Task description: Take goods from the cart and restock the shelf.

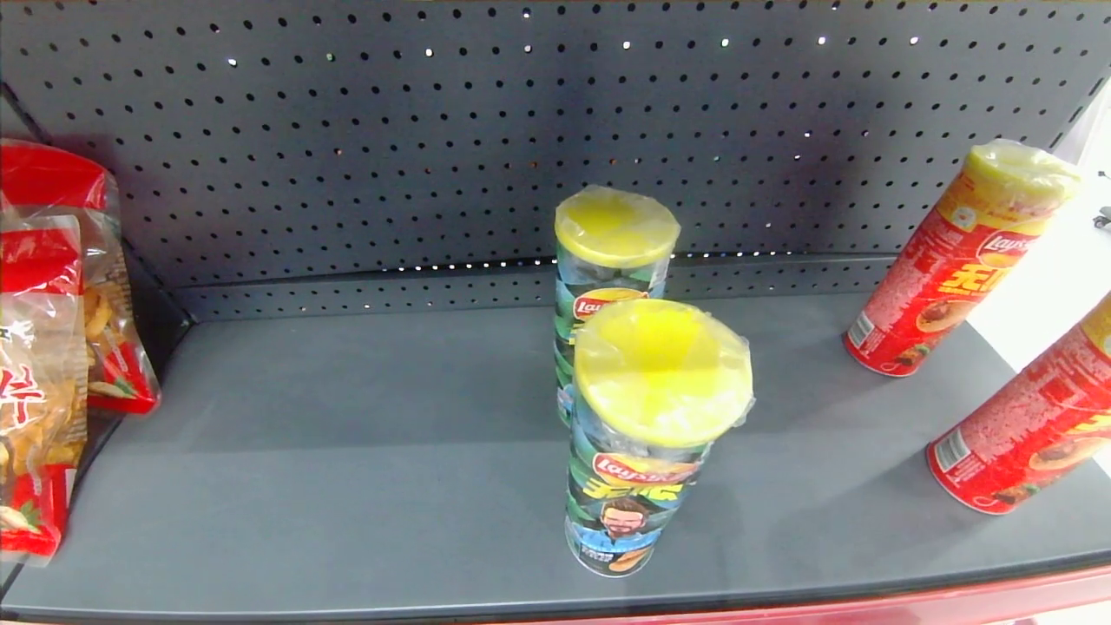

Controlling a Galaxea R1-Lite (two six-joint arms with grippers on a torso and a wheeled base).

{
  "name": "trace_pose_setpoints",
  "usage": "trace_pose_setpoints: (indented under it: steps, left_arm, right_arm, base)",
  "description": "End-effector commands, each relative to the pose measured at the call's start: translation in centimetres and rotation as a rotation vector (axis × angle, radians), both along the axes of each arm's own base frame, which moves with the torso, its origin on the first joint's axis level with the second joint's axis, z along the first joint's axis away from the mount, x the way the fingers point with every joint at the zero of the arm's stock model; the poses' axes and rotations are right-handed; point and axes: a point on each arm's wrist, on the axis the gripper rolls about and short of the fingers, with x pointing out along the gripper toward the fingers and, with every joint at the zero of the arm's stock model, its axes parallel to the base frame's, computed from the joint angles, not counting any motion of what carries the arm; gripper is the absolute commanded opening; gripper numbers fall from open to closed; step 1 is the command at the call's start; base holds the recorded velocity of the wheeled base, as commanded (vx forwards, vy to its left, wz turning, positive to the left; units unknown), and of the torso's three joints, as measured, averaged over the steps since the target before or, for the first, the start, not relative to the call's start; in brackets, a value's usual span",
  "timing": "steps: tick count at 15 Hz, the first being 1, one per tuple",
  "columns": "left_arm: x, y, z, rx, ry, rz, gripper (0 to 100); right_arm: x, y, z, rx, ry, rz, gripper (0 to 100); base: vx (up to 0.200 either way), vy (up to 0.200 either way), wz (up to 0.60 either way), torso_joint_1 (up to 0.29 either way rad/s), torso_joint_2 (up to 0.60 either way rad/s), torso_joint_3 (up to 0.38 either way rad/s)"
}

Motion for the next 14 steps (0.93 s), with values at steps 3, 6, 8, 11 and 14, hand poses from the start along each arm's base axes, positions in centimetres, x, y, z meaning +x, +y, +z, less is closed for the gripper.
trace_pose_setpoints:
  steps: [3, 6, 8, 11, 14]
  left_arm:
    - [0.0, 0.0, 0.0, 0.0, 0.002, 0.0, 100]
    - [0.0, 0.0, 0.0, 0.0, 0.002, 0.002, 100]
    - [0.0, 0.0, 0.0, 0.0, 0.002, 0.002, 100]
    - [0.0, 0.0, 0.0, 0.0, 0.002, 0.0, 100]
    - [0.0, 0.0, 0.0, 0.0, 0.002, 0.002, 100]
  right_arm:
    - [-4.6, -2.9, -2.7, 0.155, -0.088, -0.266, 100]
    - [-2.6, -0.5, -7.2, 0.154, 0.103, -0.458, 100]
    - [-1.9, 0.4, -11.3, 0.087, 0.19, -0.441, 100]
    - [-1.8, 0.5, -15.2, 0.027, 0.245, -0.468, 100]
    - [-2.4, 0.1, -17.7, -0.048, 0.363, -0.542, 100]
  base:
    - [0.0, 0.0, 0.0, 0.0, 0.0, 0.0]
    - [0.0, 0.0, 0.0, 0.0, 0.0, 0.0]
    - [0.0, 0.0, 0.0, 0.0, 0.0, 0.0]
    - [0.0, 0.0, 0.0, 0.0, 0.0, 0.0]
    - [0.0, 0.0, 0.0, 0.0, 0.0, 0.0]
